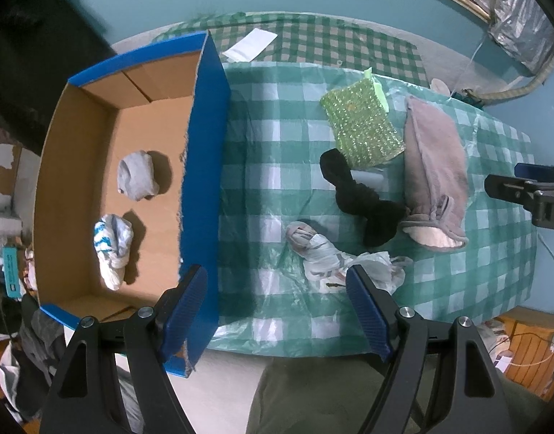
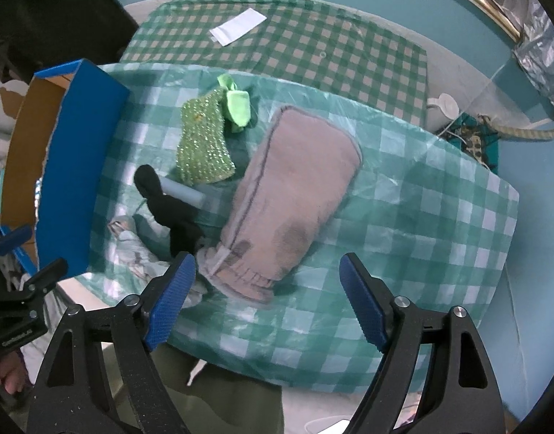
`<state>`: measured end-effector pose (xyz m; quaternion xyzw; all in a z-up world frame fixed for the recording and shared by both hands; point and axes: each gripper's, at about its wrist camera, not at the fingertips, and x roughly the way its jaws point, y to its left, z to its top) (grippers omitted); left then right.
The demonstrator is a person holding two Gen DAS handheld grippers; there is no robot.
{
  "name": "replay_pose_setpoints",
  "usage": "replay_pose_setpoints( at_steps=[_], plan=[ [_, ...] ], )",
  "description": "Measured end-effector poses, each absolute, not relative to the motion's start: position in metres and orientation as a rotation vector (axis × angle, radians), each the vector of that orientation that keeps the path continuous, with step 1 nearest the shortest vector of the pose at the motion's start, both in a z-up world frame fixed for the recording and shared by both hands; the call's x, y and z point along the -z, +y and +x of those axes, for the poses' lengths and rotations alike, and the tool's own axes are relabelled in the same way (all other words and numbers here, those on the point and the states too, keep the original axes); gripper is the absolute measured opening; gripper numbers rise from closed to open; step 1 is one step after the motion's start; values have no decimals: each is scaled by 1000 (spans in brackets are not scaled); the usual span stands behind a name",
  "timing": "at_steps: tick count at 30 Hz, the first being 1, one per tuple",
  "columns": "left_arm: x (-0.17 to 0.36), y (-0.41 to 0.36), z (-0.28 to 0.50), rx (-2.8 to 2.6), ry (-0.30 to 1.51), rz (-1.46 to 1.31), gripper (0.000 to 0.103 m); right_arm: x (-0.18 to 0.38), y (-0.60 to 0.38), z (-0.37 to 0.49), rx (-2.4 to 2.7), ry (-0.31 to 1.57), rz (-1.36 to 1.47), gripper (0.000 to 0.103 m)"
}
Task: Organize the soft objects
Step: 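Move both grippers back over the table toward the remaining items, then grasp the fleece mitt cuff with the right gripper while the left grasps the white bag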
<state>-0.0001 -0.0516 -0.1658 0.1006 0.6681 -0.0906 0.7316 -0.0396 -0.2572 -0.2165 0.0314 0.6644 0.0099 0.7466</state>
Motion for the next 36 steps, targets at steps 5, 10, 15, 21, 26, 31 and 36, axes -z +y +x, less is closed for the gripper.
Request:
replay_pose_setpoints(
  at_steps=[5,10,15,21,26,31,36],
  plan=[
    [177,-53,5,179,1506,174,80,228,-259,-35,-27,1474,78,82],
    [184,-57,10,163,1515,148,80,243,-256,-29,-24,1502,80,82],
    [198,-65,14,138,1553,166,80,259,-252,-23,-6,1521,76,82],
    [210,-71,17,113,1572,152,80,279,-244,-17,35,1536,59,82],
    [223,-72,18,97,1601,173,80,291,-242,-12,59,1545,57,82],
    [233,-67,19,88,1636,144,80,304,-242,-9,83,1562,70,82],
    [238,-63,18,74,1644,136,80,321,-243,-7,112,1582,70,83]
  ],
)
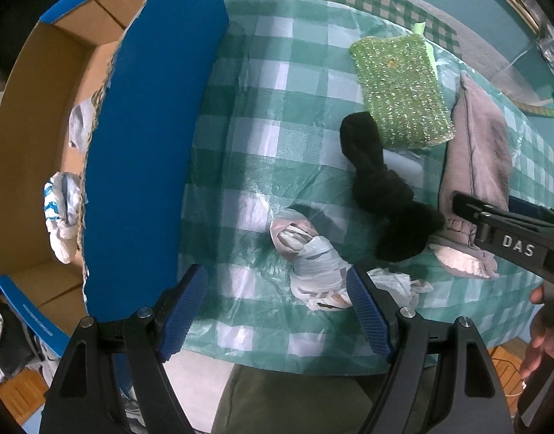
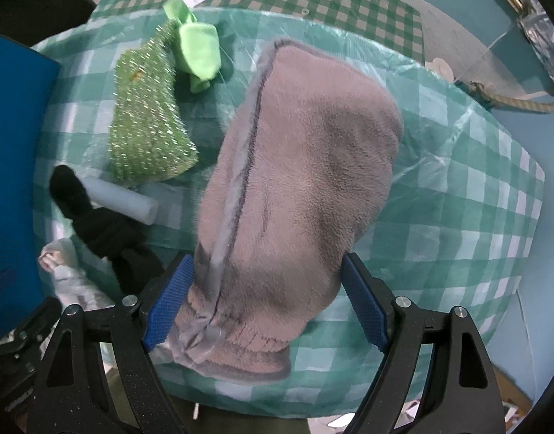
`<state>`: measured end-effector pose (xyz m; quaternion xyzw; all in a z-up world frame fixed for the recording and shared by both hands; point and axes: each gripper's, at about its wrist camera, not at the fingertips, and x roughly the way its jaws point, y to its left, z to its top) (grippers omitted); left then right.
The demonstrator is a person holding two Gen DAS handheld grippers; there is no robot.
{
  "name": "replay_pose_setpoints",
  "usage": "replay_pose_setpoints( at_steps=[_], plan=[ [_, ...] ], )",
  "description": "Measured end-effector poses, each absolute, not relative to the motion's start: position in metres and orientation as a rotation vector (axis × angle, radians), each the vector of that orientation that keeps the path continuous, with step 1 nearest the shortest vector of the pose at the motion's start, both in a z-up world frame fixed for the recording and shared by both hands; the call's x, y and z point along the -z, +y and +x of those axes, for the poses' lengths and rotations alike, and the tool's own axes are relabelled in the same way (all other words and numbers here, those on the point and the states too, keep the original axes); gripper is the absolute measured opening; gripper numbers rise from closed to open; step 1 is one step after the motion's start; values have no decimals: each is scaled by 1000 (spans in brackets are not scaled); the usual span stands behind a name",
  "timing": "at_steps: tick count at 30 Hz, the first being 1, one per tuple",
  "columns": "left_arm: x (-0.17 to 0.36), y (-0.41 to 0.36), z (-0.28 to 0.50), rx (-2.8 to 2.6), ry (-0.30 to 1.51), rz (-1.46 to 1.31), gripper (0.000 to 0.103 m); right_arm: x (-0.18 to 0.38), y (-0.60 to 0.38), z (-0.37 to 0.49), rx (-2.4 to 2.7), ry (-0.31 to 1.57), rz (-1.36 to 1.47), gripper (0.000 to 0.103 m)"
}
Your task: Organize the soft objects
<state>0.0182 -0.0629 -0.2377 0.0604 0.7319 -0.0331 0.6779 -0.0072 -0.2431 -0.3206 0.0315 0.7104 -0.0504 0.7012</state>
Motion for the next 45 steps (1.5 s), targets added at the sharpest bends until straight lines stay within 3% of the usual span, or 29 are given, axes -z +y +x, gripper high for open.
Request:
replay_pose_setpoints(
  at_steps=[8,18,20,31,34,36,37,45],
  plan=[
    [246,-67,16,77,1665,136,81,328,-245,-8,106,1566,47,82],
    [265,-66,9,98,1702,128,81,310,-248,-21,4,1513,-7,32],
    [268,-64,9,95,1701,125,81,303,-250,-23,-2,1500,-18,29],
    [286,-55,10,94,1696,65,78,275,-263,-46,-28,1450,-6,27],
    [290,-56,9,114,1705,59,65,269,-266,-52,-39,1442,2,27],
    [291,-55,8,132,1708,39,47,266,-266,-54,-46,1436,-2,27],
    [291,-55,7,137,1705,36,43,264,-267,-55,-48,1434,-3,27],
    [276,-60,9,143,1675,88,39,255,-266,-62,-72,1426,-9,27]
  ],
)
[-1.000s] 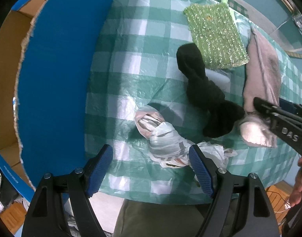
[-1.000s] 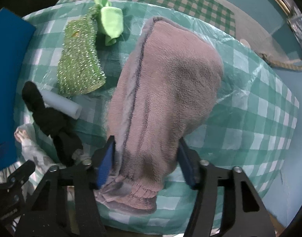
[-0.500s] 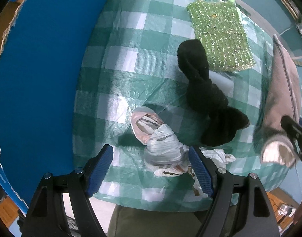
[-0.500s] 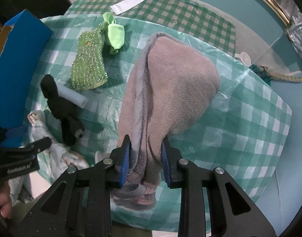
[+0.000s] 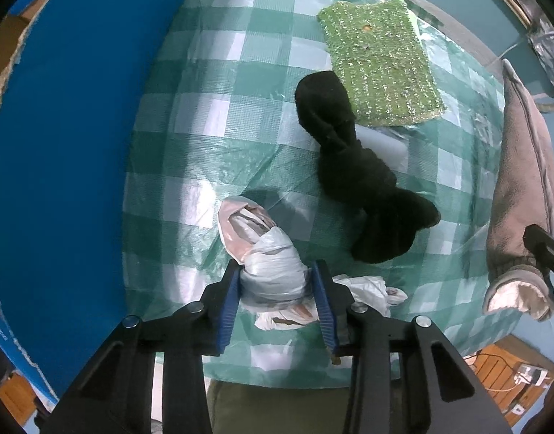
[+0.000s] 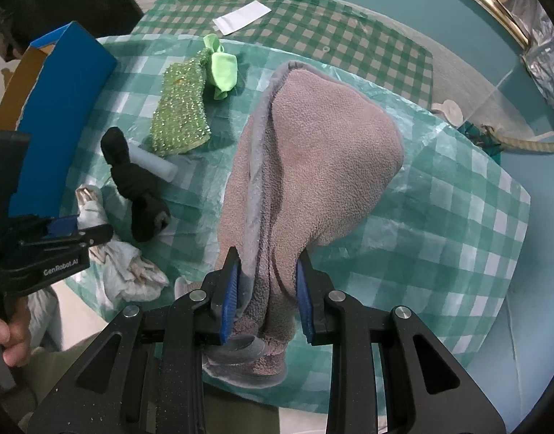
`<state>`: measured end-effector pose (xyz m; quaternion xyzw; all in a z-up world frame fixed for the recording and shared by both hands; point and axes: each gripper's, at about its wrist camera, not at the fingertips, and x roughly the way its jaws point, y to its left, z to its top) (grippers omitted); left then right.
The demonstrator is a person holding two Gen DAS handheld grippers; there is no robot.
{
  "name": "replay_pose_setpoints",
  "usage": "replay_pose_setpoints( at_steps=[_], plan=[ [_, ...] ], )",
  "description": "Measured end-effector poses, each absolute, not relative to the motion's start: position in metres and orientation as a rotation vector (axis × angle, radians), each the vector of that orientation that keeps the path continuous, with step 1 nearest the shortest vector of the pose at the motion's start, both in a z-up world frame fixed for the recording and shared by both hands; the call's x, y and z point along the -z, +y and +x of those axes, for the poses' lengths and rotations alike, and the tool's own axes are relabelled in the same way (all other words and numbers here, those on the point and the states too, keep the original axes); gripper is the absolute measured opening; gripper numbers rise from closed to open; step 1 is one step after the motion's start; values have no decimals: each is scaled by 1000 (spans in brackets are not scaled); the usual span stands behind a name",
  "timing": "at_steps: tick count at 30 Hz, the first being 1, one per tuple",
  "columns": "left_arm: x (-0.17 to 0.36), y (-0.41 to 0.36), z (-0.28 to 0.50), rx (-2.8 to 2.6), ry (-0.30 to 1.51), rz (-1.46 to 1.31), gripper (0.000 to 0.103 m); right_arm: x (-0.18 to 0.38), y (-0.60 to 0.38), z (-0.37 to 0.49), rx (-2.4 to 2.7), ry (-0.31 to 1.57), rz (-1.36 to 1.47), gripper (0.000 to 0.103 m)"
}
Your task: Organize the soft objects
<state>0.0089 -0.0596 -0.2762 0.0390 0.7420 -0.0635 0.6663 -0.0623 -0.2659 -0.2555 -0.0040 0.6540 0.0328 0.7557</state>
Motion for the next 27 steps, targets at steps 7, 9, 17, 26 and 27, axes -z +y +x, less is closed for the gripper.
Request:
replay_pose_setpoints(
  at_steps=[7,9,17,26,27],
  plan=[
    [252,-74,3,159,1618,168,38,249,-261,-68,-93,1422,-35,27],
    [245,-75,1,170,1607,188,38,247,-261,-69,-97,1421,-38,27],
    [210,-86,-4,218,1508,283,37,238,-256,-73,-114,1426,-59,27],
    [182,-79,-7,235,1461,297,37,222,-247,-73,-120,1414,-79,27],
    [177,-79,-8,238,1462,292,37,220,-246,-73,-123,1412,-79,27]
  ],
)
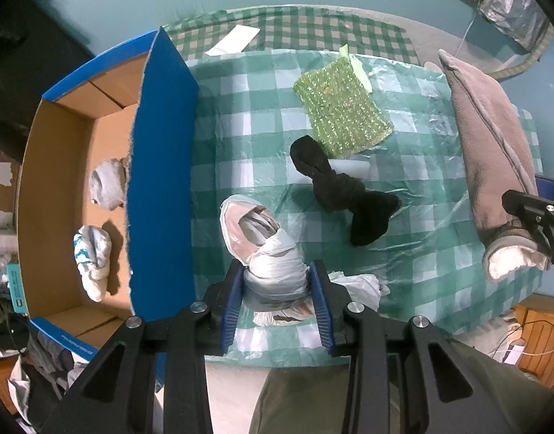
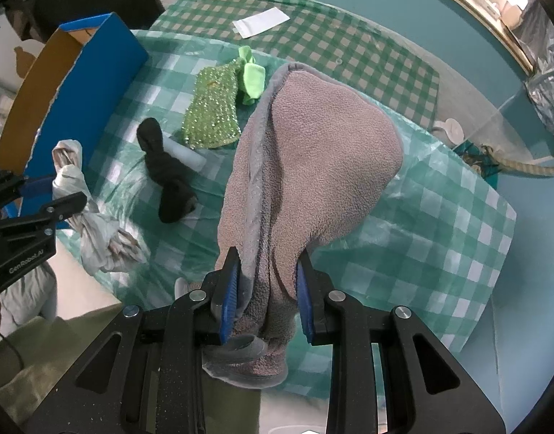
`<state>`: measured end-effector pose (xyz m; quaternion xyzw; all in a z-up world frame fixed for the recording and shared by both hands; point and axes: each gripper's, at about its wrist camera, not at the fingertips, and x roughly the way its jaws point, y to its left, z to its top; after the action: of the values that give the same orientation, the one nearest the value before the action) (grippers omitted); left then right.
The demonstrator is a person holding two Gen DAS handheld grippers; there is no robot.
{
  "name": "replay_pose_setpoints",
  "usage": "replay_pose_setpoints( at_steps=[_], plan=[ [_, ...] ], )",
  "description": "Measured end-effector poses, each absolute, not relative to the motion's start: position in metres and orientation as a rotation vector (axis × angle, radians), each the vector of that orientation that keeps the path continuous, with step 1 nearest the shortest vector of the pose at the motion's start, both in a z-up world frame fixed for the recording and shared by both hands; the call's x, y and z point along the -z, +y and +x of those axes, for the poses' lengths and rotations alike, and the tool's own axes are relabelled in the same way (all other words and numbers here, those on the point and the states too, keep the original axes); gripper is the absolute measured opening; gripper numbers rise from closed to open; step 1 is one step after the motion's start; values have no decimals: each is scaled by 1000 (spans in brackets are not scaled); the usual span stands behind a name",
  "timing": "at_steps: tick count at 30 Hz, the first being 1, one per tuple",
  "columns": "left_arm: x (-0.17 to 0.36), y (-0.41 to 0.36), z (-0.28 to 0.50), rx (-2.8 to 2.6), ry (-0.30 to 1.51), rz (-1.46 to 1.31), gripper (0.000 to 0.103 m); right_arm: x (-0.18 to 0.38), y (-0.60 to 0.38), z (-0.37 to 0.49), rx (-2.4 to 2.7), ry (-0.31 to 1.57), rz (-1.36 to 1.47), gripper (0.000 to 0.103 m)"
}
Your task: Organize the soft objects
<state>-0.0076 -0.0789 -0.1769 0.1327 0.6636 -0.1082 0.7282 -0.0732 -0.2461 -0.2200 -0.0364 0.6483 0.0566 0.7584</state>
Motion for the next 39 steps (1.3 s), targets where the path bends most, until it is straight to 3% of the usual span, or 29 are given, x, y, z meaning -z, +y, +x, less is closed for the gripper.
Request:
replay_pose_setpoints(
  at_steps=[8,17,25,28,31,35,39],
  plan=[
    [166,-70,-1,230,1419,292,36,206,-232,-70,-143,1395,-93,27],
    [144,-57,3,223,1375,280,28,188,-215,-63,-170,1366,-123,27],
    [167,-40,12,233,1479,189,29,189,-207,-55,-184,1374,-105,27],
    [176,-34,12,216,1496,167,50,192,-205,-56,-186,1382,-98,27],
    [181,-30,11,208,1508,128,55,194,-205,-58,-187,1387,-94,27],
    [184,-33,11,195,1508,99,72,197,-207,-61,-184,1395,-86,27],
    [191,-41,12,173,1517,96,77,198,-210,-64,-185,1398,-85,28]
  ],
)
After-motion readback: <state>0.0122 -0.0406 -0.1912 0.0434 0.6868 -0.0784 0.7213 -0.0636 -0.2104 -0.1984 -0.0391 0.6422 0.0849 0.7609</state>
